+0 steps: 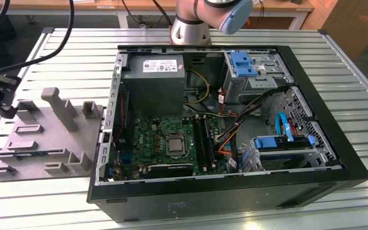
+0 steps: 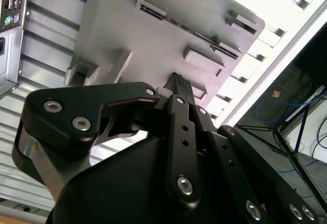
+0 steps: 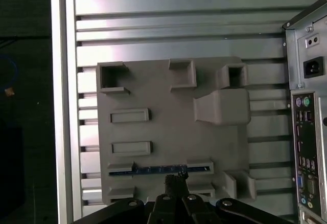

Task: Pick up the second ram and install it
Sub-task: 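Reach for the second ram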

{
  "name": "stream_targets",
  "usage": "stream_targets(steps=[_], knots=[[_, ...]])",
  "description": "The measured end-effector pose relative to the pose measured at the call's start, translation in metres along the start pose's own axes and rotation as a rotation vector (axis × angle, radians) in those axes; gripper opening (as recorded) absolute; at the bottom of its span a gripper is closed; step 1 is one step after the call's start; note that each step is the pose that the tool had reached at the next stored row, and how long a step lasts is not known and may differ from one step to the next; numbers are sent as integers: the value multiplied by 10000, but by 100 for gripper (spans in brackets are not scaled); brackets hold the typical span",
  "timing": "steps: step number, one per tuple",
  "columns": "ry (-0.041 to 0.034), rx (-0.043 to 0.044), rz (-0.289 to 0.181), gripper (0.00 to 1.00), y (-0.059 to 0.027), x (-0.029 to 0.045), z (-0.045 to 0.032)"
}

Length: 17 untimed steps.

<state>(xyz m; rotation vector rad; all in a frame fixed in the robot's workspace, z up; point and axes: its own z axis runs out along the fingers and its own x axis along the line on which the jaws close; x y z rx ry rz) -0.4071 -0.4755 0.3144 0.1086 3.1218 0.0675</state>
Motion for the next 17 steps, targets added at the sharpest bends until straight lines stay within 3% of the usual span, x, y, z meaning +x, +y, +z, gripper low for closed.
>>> stream_targets(steps=[7, 17], knots=[[-12, -1, -6, 11, -56, 80, 100], [-12, -2, -48, 11, -76, 89, 258]])
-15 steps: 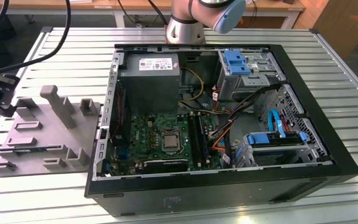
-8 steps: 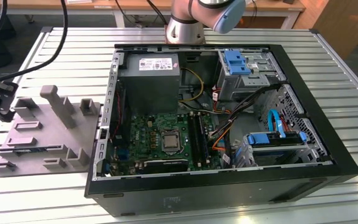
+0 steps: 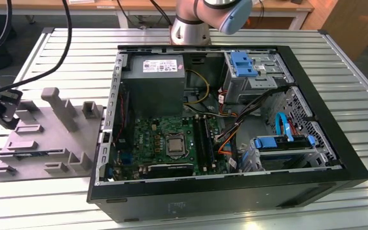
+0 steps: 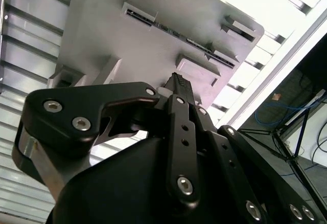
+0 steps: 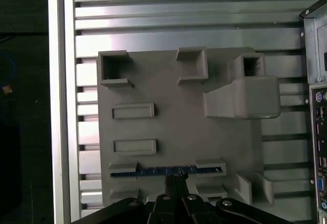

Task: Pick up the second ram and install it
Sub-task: 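Reach for the second ram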

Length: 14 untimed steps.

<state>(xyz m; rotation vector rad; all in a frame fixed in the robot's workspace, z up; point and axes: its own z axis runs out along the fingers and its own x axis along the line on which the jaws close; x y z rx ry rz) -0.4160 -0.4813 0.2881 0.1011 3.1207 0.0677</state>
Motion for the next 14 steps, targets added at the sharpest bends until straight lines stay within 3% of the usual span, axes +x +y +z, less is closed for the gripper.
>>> stream_targets(steps=[4, 14], knots=[[1, 0, -15, 11, -3, 1, 62], [0, 0, -21, 11, -19, 8, 126]])
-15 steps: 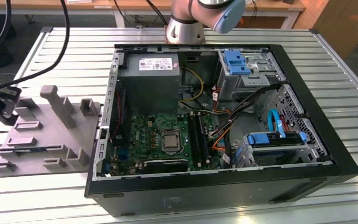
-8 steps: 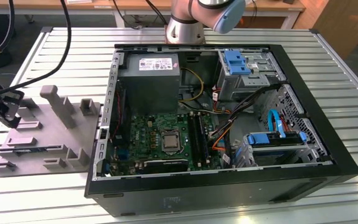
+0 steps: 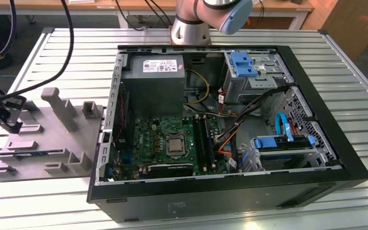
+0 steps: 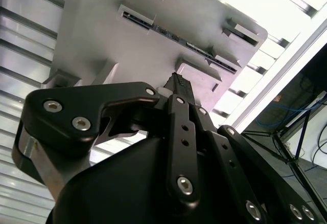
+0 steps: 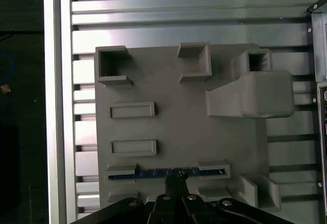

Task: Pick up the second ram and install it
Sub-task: 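Reach for the second ram, then pick up the second ram and move it above second insertion slot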

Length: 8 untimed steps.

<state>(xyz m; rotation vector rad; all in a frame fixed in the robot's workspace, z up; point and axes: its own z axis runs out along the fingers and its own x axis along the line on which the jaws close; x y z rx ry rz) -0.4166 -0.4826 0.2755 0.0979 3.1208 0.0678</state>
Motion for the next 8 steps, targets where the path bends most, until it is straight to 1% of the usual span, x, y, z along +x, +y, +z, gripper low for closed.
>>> stream_targets(steps=[8], knots=[[-1, 0, -1, 11, -6, 5, 17]])
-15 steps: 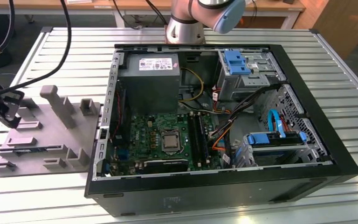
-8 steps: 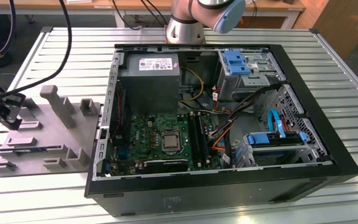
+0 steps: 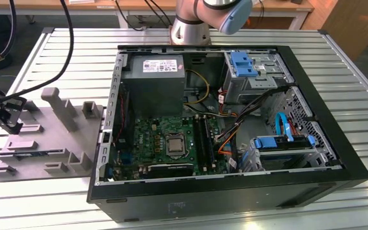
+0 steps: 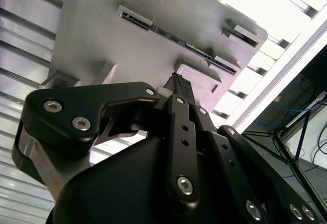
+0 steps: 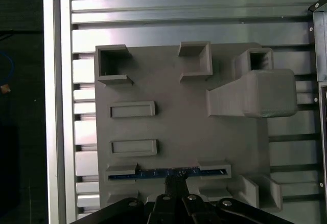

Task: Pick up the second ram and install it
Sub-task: 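Pick up the second ram and move it above second insertion slot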

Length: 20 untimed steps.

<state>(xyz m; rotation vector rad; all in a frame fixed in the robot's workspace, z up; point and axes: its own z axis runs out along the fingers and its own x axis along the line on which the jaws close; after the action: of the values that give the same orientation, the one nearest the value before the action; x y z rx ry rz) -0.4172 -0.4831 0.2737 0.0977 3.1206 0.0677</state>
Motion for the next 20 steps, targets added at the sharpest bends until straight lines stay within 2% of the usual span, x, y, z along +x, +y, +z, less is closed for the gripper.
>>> stream_targets(steps=[10, 12, 20], knots=[[2, 0, -30, 11, -1, 1, 2], [13, -4, -277, 11, 0, 2, 4], [77, -29, -1736, 11, -2, 1, 28]])
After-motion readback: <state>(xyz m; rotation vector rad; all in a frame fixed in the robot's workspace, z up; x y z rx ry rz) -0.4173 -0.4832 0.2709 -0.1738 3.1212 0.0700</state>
